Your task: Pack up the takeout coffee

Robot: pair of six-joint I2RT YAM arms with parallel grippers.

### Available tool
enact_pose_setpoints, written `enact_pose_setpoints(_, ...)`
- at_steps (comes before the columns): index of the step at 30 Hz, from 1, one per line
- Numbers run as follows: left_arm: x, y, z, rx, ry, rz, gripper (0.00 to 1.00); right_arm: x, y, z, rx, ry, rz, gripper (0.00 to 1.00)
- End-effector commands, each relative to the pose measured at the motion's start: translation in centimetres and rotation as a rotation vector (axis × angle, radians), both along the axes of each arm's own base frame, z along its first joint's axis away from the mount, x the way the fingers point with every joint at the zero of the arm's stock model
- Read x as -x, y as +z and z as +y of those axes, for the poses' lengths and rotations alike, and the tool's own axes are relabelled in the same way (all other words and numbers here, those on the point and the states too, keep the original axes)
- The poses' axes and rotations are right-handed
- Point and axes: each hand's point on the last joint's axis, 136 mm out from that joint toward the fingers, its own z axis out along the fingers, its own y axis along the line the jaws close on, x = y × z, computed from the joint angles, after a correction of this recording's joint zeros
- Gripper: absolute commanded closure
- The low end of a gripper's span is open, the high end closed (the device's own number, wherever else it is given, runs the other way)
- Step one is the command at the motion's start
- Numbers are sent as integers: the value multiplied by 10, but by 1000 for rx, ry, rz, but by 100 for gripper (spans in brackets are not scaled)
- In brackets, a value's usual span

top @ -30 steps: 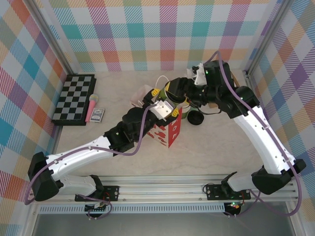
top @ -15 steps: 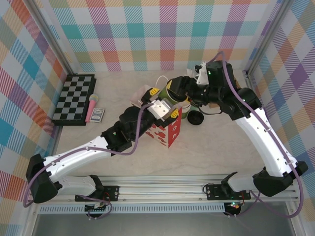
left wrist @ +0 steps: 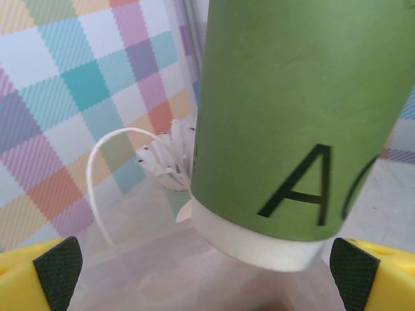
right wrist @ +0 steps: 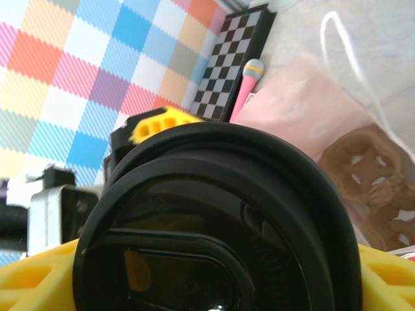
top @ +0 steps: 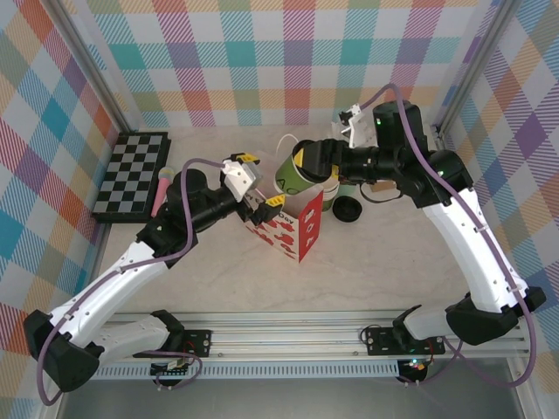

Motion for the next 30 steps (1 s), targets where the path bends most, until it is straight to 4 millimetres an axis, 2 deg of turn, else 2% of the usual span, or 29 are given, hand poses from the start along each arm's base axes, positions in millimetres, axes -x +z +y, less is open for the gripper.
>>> enact_pose_setpoints(1,18,3,-19,30,-170,21,0,14,13,8,-27,120,-42,36)
enact_pose_setpoints(6,21,7,-33,47,-256,34,0,16,12,13,-33,152,-37,36)
enact_pose_setpoints(9,15,4,-36,44,-252,42,1,17,13,16,-48,173,-31,36)
enact_pose_setpoints(15,17,6,-37,60,-262,41,22,15,6,14,-24,161,-14,36)
enact_pose_setpoints(19,17,1,-35,42,-255,51,28,14,6,13,-23,150,-11,35)
enact_pose_setpoints(22,17,-3,-35,14,-250,62,36,15,4,13,-16,149,0,34)
enact_pose_setpoints(27,15,-7,-32,-33,-235,61,41,15,2,12,-2,148,6,26)
enact_pose_setpoints(28,15,-8,-32,-43,-233,62,41,15,2,11,1,146,3,22)
enact_pose_setpoints(30,15,-10,-31,-66,-231,69,41,14,2,10,13,139,-4,6)
